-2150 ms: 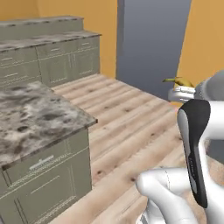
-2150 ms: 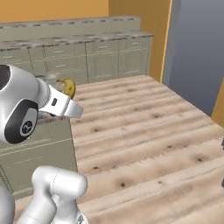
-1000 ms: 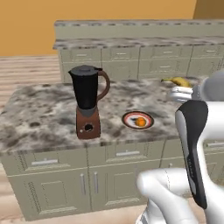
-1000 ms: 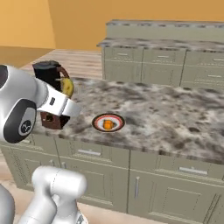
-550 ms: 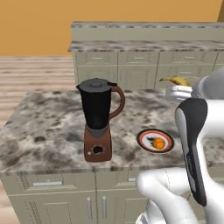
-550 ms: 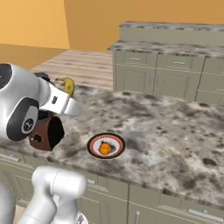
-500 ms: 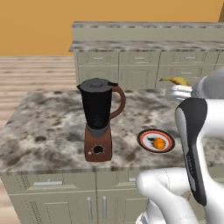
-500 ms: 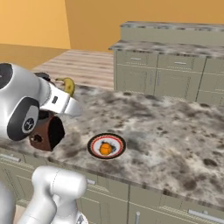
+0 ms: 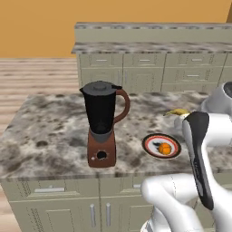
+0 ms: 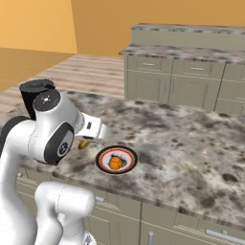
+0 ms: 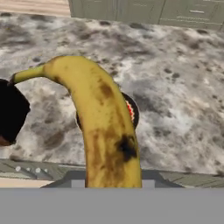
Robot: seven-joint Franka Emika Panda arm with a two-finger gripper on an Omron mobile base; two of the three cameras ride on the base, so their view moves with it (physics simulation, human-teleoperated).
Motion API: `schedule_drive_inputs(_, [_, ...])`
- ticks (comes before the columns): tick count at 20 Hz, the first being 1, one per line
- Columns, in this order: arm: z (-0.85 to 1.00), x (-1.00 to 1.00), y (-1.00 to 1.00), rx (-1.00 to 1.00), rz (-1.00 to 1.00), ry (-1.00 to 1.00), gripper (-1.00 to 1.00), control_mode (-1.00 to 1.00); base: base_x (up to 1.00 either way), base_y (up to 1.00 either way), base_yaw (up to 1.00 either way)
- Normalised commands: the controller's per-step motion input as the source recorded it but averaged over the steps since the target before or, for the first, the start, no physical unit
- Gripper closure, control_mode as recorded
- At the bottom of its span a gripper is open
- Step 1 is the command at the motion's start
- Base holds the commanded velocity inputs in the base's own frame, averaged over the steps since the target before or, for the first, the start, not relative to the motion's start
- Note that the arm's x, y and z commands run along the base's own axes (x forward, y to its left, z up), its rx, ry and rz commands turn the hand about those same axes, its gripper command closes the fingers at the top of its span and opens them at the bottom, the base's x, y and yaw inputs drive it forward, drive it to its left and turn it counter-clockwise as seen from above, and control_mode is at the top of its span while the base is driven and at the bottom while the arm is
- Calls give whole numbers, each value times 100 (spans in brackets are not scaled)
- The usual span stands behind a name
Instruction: Pick the banana and orange from the fridge and place them on the plate next to the blender to make a fruit smoothie.
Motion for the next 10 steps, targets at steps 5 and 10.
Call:
schedule_drive_inputs(5, [-73,50,-23,-21,21,26,100,-100,0,0,0])
schedule_drive_inputs(10, [-50,75,-58,-1,30,22,100,-100,0,0,0])
